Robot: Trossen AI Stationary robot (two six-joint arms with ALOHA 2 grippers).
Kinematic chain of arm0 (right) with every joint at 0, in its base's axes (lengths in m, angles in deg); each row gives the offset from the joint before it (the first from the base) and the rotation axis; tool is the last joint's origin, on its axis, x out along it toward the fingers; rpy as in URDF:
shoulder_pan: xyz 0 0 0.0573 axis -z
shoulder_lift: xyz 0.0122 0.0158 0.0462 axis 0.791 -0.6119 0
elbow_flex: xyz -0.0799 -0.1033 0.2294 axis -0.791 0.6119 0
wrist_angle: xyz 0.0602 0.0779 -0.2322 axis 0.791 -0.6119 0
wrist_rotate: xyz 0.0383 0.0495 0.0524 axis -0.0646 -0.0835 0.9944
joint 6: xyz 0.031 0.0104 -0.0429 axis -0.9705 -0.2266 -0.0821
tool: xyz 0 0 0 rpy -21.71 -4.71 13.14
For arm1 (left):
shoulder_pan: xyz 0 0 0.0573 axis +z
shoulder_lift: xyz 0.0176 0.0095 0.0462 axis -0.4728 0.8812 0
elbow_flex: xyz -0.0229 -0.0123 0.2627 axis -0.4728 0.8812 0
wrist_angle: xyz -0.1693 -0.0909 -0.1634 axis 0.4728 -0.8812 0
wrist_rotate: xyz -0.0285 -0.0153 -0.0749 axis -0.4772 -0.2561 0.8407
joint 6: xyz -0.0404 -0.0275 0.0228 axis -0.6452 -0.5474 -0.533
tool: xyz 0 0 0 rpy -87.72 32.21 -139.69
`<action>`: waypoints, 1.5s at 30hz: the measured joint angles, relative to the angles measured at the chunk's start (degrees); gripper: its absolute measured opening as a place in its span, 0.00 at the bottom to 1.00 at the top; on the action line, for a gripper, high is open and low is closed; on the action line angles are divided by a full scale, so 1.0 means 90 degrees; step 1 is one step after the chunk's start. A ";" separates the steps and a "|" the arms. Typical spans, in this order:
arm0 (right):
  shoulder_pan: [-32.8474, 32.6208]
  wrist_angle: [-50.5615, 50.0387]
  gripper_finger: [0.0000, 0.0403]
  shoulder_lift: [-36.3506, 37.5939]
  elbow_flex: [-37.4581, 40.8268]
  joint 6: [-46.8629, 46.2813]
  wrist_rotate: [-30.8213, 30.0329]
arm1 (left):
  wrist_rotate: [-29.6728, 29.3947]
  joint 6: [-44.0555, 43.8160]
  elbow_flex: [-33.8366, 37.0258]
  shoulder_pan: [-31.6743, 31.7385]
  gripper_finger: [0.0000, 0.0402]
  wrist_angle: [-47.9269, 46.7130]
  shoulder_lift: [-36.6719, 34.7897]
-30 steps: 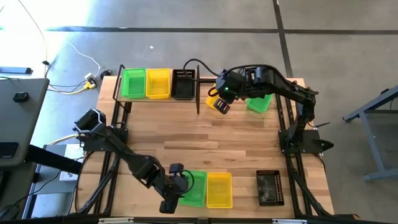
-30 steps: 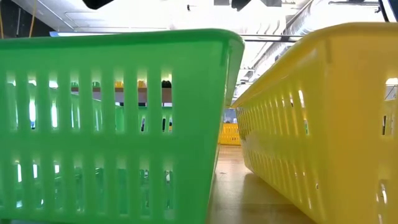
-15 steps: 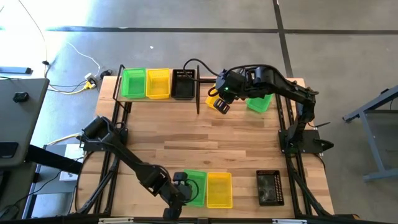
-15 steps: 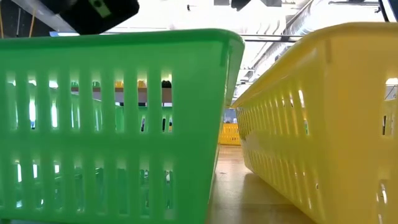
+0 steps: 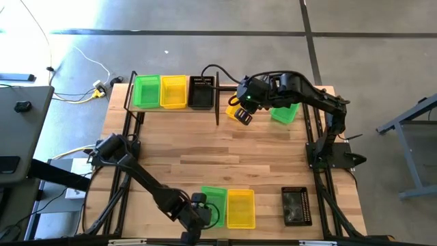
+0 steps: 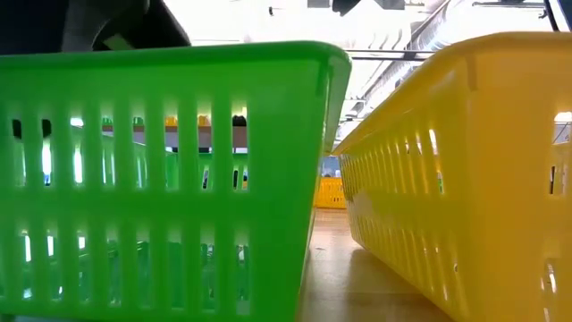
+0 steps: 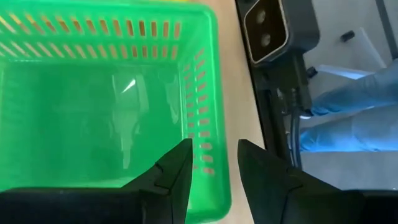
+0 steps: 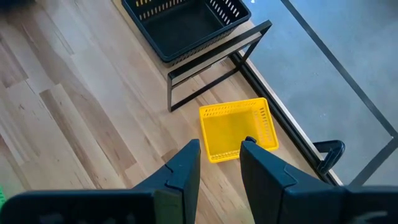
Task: Stack baskets on shelf by color
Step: Stack the bottom green bin on top of the green bin on the shelf
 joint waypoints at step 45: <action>-0.0002 -0.0012 0.24 -0.0005 0.0002 0.0196 0.0059 | -0.2669 0.0522 0.1320 0.0060 0.00 -0.4190 -0.4117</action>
